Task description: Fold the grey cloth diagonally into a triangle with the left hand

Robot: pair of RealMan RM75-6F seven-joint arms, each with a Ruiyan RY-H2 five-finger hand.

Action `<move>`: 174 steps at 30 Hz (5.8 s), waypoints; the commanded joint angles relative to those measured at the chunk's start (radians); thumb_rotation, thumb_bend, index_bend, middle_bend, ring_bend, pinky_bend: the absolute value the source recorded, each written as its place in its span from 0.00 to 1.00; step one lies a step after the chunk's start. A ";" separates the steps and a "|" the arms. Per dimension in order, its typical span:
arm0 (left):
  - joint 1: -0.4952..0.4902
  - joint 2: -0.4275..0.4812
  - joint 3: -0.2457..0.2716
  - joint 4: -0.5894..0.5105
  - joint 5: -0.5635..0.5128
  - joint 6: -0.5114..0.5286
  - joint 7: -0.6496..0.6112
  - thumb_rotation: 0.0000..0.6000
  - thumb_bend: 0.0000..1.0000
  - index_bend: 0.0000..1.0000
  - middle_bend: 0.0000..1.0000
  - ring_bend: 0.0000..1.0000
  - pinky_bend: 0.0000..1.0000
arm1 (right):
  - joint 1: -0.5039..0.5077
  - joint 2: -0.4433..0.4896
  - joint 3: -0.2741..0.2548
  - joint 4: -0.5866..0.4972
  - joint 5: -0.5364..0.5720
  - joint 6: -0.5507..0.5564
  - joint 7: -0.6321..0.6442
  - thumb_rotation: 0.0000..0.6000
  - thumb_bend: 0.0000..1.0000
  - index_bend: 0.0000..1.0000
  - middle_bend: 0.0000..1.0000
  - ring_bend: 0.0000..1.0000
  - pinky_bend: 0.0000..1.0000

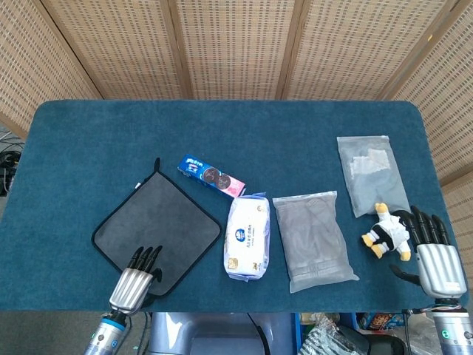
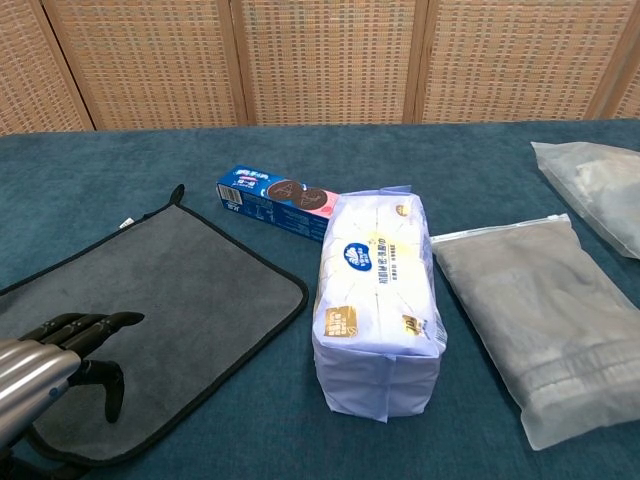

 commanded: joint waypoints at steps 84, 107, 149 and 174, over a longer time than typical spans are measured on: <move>-0.428 -0.009 -0.400 0.235 -0.344 -0.196 0.064 1.00 0.52 0.67 0.00 0.00 0.00 | 0.015 0.000 -0.003 0.010 0.023 -0.046 0.027 1.00 0.00 0.00 0.00 0.00 0.00; -0.579 -0.081 -0.433 0.462 -0.473 -0.281 0.042 1.00 0.52 0.68 0.00 0.00 0.00 | 0.021 -0.003 -0.003 0.014 0.039 -0.066 0.020 1.00 0.00 0.00 0.00 0.00 0.00; -0.711 -0.172 -0.428 0.716 -0.572 -0.350 0.019 1.00 0.52 0.67 0.00 0.00 0.00 | 0.024 -0.011 -0.010 0.008 0.037 -0.068 -0.014 1.00 0.00 0.00 0.00 0.00 0.00; -0.711 -0.185 -0.433 0.732 -0.587 -0.276 0.037 1.00 0.42 0.00 0.00 0.00 0.00 | 0.022 -0.003 -0.022 -0.007 0.005 -0.055 -0.008 1.00 0.00 0.00 0.00 0.00 0.00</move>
